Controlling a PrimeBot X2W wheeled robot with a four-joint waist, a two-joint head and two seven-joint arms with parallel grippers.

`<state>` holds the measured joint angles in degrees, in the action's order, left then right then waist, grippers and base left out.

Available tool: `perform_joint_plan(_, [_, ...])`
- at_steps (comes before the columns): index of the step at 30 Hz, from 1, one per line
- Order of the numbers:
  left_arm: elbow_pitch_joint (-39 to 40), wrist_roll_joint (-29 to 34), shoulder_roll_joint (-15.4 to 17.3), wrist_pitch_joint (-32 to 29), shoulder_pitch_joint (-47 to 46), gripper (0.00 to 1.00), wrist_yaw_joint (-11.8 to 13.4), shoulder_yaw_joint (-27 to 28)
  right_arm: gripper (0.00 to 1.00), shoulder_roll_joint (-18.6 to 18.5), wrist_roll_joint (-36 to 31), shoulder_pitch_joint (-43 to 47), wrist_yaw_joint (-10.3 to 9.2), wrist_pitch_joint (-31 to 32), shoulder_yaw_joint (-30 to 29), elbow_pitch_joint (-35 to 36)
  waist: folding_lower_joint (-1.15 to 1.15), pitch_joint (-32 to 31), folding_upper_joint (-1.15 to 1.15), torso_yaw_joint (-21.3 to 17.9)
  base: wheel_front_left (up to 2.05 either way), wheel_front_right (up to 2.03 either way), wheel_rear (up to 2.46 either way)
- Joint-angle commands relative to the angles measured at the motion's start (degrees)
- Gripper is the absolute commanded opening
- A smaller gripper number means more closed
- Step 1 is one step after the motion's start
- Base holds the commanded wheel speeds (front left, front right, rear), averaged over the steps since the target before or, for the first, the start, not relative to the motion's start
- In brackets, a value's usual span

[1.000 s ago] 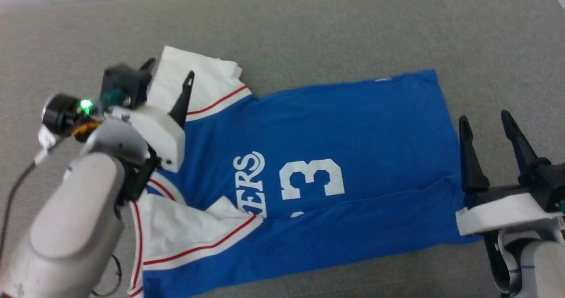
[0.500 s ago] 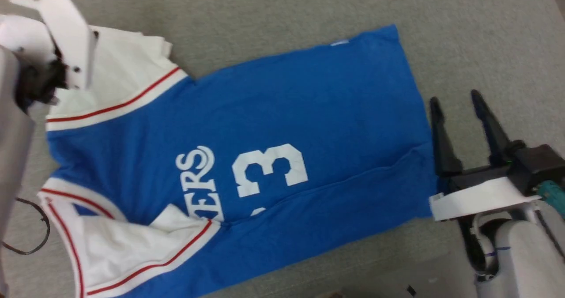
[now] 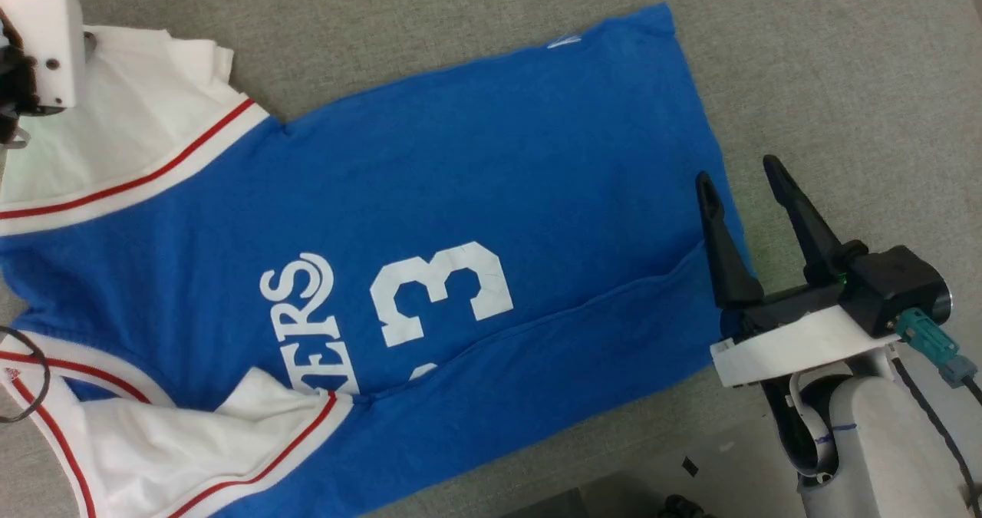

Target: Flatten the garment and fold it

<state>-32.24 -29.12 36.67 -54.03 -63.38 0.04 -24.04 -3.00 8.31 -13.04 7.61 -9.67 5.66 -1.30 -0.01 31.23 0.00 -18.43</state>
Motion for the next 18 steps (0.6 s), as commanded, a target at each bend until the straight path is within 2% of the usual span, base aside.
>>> perform_joint_plan(1, [-1.6, -1.0, 0.1, -2.0, 2.6, 1.0, -0.2, -0.5, 1.0, 0.1, 0.3, -1.2, -0.12, -0.1, 0.0, 0.3, 0.01, 0.2, 0.0, 0.1, 0.0, 0.0, 0.0])
perform_joint_plan(2, [-1.7, -2.2, -0.3, -3.3, 3.1, 0.81, -0.4, -0.3, 1.0, 0.1, 0.3, -1.3, -0.12, -0.1, -0.2, 0.5, 0.01, 0.3, 0.0, 0.3, 0.0, 0.0, 0.0])
perform_joint_plan(3, [-1.4, -3.4, -0.7, -4.6, 3.7, 0.32, -0.6, 0.0, 1.0, 0.1, 0.2, -1.3, -0.12, 0.0, -0.3, 0.7, 0.01, 0.3, 0.0, 0.4, 0.0, 0.0, 0.0])
perform_joint_plan(4, [-1.0, -4.4, -1.0, -5.5, 4.1, 0.0, -0.7, 0.2, 1.0, 0.1, 0.2, -1.3, -0.12, 0.0, -0.5, 0.9, 0.01, 0.3, 0.0, 0.5, 0.0, 0.0, 0.0])
perform_joint_plan(6, [0.4, -5.2, -1.4, -5.4, 4.7, 0.0, -0.3, 0.8, 1.0, 0.1, 0.0, -1.2, -0.12, 0.1, -0.9, 1.3, 0.01, 0.3, 0.0, 1.1, 0.0, 0.0, 0.0])
perform_joint_plan(11, [2.8, -4.5, -2.6, 0.4, 6.0, 0.0, 1.1, 1.2, 1.0, 0.1, 2.4, -0.8, -0.12, 1.1, -1.1, 2.1, 0.01, -0.9, 0.0, 2.8, 0.0, 0.0, 0.0])
perform_joint_plan(18, [5.1, -1.5, -3.5, 12.7, 7.8, 0.0, 0.6, 0.4, 1.0, -2.8, 2.6, 0.0, -0.12, 4.5, -3.5, 4.4, 0.01, -5.8, 0.0, 6.9, 0.0, 0.0, 0.0])
